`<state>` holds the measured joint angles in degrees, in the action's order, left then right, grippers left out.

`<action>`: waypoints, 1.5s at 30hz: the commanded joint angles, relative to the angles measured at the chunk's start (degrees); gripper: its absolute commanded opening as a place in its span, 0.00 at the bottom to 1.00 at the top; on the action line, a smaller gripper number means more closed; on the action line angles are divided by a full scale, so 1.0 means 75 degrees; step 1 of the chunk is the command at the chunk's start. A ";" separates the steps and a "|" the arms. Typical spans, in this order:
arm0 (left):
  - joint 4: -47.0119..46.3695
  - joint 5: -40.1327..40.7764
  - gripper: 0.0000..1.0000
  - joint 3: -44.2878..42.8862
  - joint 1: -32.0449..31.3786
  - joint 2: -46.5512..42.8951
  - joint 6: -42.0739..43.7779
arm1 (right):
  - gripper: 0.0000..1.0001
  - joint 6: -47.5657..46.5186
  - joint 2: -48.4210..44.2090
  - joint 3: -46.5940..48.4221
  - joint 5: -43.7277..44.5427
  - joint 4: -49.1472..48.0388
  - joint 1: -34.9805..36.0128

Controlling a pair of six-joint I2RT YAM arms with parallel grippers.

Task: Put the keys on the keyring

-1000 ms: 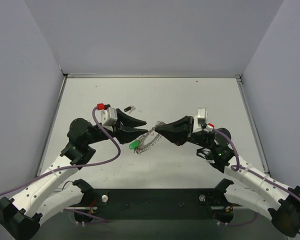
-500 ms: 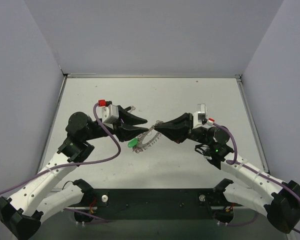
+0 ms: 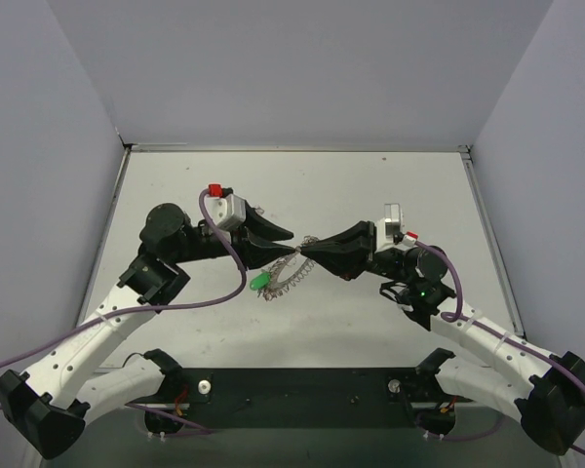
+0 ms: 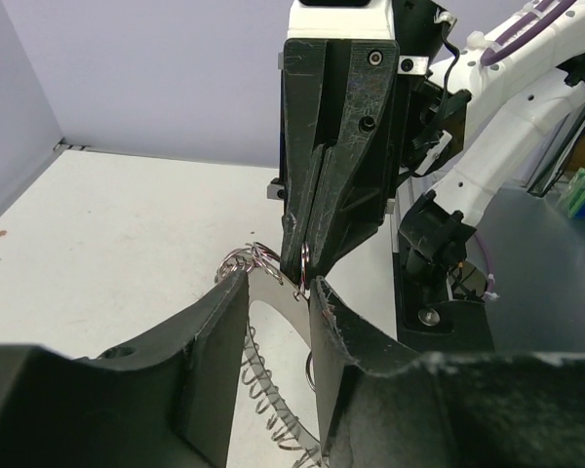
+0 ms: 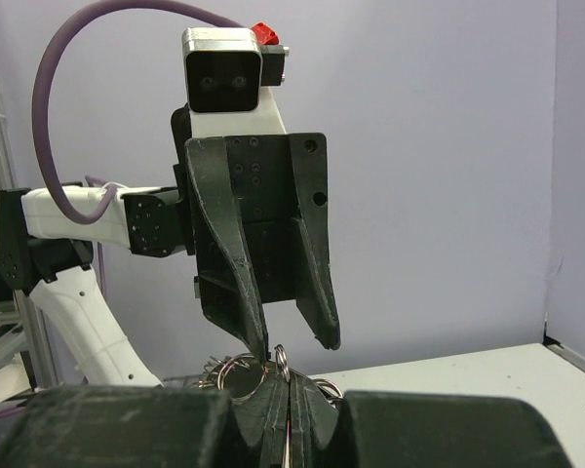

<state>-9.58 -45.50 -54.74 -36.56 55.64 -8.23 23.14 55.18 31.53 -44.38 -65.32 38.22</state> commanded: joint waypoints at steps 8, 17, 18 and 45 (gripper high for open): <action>0.0352 -0.0333 0.46 -0.0459 -0.0059 0.0070 0.0160 | 0.00 -0.0530 -0.0197 0.0238 -0.0094 -0.0748 -0.0033; 0.0598 -0.0227 0.44 -0.0518 -0.0153 0.0257 0.0323 | 0.00 -0.0636 -0.0185 0.0156 -0.0130 -0.0958 -0.0021; 0.0621 -0.0204 0.42 -0.0518 -0.0165 0.0269 0.0347 | 0.00 -0.0647 -0.0185 0.0156 -0.0141 -0.0970 -0.0021; 0.1746 0.0417 0.43 -0.0940 -0.0458 0.0434 0.1062 | 0.00 -0.1081 -0.0443 0.0027 -0.0387 -0.0947 0.0037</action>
<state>-0.14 -44.69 -59.53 -39.70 59.70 -2.28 17.28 54.30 30.74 -46.00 -63.37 38.02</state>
